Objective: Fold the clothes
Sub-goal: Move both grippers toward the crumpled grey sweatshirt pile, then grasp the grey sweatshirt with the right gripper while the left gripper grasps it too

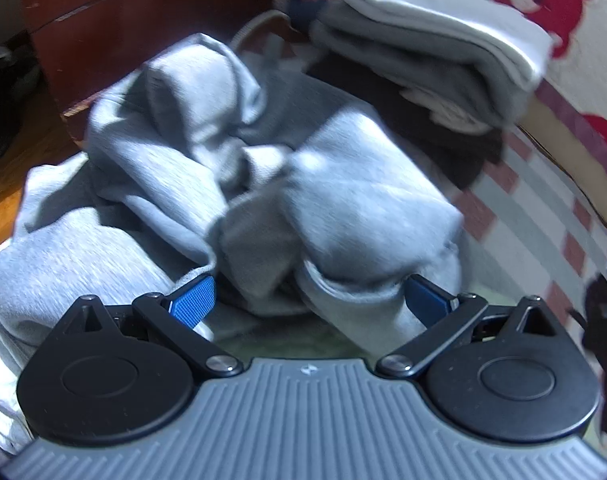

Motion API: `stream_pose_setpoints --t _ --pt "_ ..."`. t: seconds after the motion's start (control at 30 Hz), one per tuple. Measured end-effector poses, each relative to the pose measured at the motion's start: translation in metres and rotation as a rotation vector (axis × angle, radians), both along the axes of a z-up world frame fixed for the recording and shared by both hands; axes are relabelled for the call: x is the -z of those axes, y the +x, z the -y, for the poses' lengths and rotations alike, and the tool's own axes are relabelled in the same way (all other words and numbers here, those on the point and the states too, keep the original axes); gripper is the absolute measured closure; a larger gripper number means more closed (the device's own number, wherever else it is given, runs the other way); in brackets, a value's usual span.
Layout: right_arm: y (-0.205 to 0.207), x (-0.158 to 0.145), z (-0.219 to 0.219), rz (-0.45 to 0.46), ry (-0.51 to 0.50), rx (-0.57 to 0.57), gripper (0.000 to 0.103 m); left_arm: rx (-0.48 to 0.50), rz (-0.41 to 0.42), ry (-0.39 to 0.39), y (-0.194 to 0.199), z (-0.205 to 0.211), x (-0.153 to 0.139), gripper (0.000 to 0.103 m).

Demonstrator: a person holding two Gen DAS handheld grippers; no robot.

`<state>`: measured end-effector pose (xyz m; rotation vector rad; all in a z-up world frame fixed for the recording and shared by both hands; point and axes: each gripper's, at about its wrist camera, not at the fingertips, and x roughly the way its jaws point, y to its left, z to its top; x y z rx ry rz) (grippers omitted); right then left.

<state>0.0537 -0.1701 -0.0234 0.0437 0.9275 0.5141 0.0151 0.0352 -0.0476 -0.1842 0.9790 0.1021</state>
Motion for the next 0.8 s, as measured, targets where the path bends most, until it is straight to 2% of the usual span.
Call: stream_pose_setpoints --t 0.07,0.13,0.17,0.27,0.3,0.4,0.5,0.67,0.73,0.8 --pt "0.013 0.019 0.007 -0.105 0.039 0.083 0.012 -0.005 -0.009 -0.003 0.002 -0.004 0.004 0.001" --pt "0.019 0.030 0.010 -0.169 0.141 0.098 0.012 -0.006 -0.009 -0.014 0.003 -0.006 0.007 0.001" --pt "0.021 0.032 0.008 -0.168 0.154 0.091 0.012 -0.005 -0.011 -0.012 0.003 -0.006 0.008 0.002" --pt "0.025 0.032 -0.009 -0.107 0.102 0.047 0.012 -0.001 -0.008 -0.004 0.004 -0.005 0.008 0.002" --pt "0.026 0.030 -0.013 -0.100 0.107 0.031 0.013 0.002 -0.007 -0.008 0.003 -0.007 0.007 0.006" --pt "0.032 0.025 -0.019 -0.079 0.130 0.011 0.013 -0.001 0.006 -0.050 -0.001 -0.016 0.000 0.040" --pt "0.040 0.021 -0.023 -0.056 0.157 0.005 0.013 -0.041 0.077 -0.153 -0.011 -0.039 -0.017 0.043" --pt "0.061 0.021 -0.031 -0.088 0.201 0.008 0.012 -0.160 0.121 -0.086 -0.022 -0.071 -0.033 0.039" --pt "0.071 0.024 -0.035 -0.140 0.222 -0.002 0.012 -0.224 0.113 -0.109 -0.025 -0.092 -0.032 0.031" --pt "0.079 0.030 -0.039 -0.197 0.244 -0.014 0.012 -0.274 0.099 -0.171 -0.025 -0.114 -0.025 0.027"
